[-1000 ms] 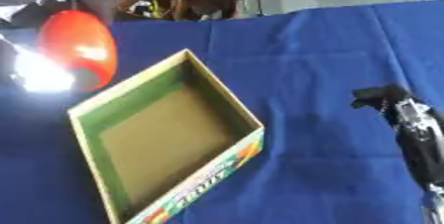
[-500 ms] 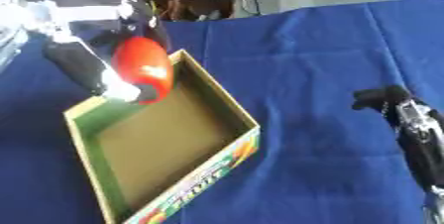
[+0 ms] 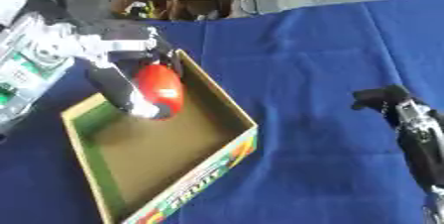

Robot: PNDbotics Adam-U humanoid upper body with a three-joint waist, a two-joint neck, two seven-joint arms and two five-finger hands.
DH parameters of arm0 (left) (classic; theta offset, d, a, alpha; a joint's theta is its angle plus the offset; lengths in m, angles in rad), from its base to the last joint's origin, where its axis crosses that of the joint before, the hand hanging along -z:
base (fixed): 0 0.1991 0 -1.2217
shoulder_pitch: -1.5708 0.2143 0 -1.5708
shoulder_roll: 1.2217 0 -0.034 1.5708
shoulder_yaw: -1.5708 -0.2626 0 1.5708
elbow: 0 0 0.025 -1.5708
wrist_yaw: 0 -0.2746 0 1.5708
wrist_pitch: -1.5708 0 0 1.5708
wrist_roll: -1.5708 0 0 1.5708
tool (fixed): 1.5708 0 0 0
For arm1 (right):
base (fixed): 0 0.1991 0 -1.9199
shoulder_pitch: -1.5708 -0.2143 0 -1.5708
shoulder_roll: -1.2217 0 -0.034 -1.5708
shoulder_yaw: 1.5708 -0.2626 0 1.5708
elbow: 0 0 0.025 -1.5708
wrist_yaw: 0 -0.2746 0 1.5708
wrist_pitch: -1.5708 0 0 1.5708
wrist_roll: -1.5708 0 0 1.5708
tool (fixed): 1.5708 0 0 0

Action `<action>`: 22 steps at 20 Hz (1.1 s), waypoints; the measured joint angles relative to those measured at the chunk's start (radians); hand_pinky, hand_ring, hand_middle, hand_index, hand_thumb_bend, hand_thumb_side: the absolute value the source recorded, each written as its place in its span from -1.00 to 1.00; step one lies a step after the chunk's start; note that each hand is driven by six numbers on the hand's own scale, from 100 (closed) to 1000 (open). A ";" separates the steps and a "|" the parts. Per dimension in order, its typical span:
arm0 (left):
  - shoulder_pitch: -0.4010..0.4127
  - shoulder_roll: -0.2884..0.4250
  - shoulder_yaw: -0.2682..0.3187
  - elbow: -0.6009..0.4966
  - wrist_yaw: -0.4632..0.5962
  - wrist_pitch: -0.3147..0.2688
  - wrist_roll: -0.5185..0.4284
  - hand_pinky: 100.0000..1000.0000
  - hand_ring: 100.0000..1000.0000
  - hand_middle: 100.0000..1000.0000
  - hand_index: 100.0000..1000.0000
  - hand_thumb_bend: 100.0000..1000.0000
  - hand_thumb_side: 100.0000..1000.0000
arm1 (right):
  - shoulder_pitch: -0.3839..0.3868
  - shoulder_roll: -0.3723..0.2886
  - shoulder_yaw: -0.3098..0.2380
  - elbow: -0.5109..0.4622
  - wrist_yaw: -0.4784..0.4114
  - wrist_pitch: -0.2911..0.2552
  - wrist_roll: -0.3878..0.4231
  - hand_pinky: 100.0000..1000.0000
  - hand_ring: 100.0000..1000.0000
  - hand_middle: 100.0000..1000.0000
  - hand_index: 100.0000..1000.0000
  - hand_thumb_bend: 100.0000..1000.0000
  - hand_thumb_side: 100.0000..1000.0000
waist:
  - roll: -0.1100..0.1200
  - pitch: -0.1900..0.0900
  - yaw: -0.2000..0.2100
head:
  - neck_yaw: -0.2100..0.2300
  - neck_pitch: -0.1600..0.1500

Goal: Pick up objects on the table and place them in the box.

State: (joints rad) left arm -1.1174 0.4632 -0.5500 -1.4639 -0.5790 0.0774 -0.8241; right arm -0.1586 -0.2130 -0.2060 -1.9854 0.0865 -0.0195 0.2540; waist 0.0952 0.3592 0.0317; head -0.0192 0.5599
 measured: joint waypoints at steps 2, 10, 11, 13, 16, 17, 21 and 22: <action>0.004 -0.019 -0.016 0.035 -0.033 -0.020 0.010 -0.75 -0.38 -0.15 0.17 -0.73 -0.63 | 0.000 0.000 0.002 0.000 0.000 0.001 0.001 0.80 0.64 0.03 0.33 -1.00 1.00 | 0.000 0.001 0.000 | 0.001 0.000; 0.024 -0.068 -0.043 0.121 -0.141 -0.091 0.063 -0.55 -0.13 0.04 0.44 -0.67 -0.18 | 0.000 0.000 0.003 0.000 0.000 0.001 0.002 0.80 0.64 0.03 0.33 -1.00 1.00 | 0.000 0.005 -0.001 | 0.007 0.000; 0.027 -0.069 -0.044 0.126 -0.145 -0.099 0.065 -0.50 -0.08 0.08 0.48 -0.67 -0.11 | 0.000 0.000 0.003 0.000 0.000 0.001 0.002 0.80 0.64 0.03 0.33 -1.00 1.00 | 0.000 0.006 -0.001 | 0.007 0.000; 0.029 -0.069 -0.045 0.131 -0.146 -0.117 0.059 -0.21 0.19 0.34 0.68 -0.59 0.22 | 0.000 0.000 0.003 0.000 0.000 0.001 0.002 0.80 0.64 0.03 0.33 -1.00 1.00 | 0.000 0.006 0.000 | 0.007 0.000; 0.031 -0.071 -0.049 0.131 -0.144 -0.149 0.010 -0.10 0.34 0.51 0.82 -0.58 0.34 | 0.000 0.000 0.003 0.000 0.000 0.001 0.002 0.80 0.64 0.03 0.33 -1.00 1.00 | 0.000 0.006 0.000 | 0.008 0.000; 0.032 -0.072 -0.049 0.130 -0.142 -0.157 -0.009 0.02 0.46 0.59 0.87 -0.57 0.39 | 0.000 0.000 0.003 0.000 0.000 0.001 0.002 0.80 0.64 0.03 0.33 -1.00 1.00 | 0.000 0.006 0.000 | 0.008 0.000; 0.046 -0.073 -0.050 0.123 -0.121 -0.180 -0.065 0.44 0.68 0.74 0.99 -0.56 0.58 | 0.000 0.000 0.003 0.000 0.000 0.001 0.001 0.80 0.64 0.02 0.33 -1.00 1.00 | -0.001 0.006 0.000 | 0.008 0.000; 0.050 -0.073 -0.050 0.119 -0.112 -0.183 -0.070 0.49 0.70 0.77 1.00 -0.53 0.63 | 0.000 0.000 0.003 0.000 0.000 0.001 0.001 0.80 0.64 0.02 0.33 -1.00 1.00 | -0.001 0.006 0.000 | 0.008 0.000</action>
State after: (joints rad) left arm -1.0675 0.3898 -0.5995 -1.3445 -0.6906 -0.1055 -0.8946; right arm -0.1589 -0.2130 -0.2029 -1.9854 0.0866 -0.0182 0.2554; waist 0.0940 0.3656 0.0322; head -0.0111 0.5595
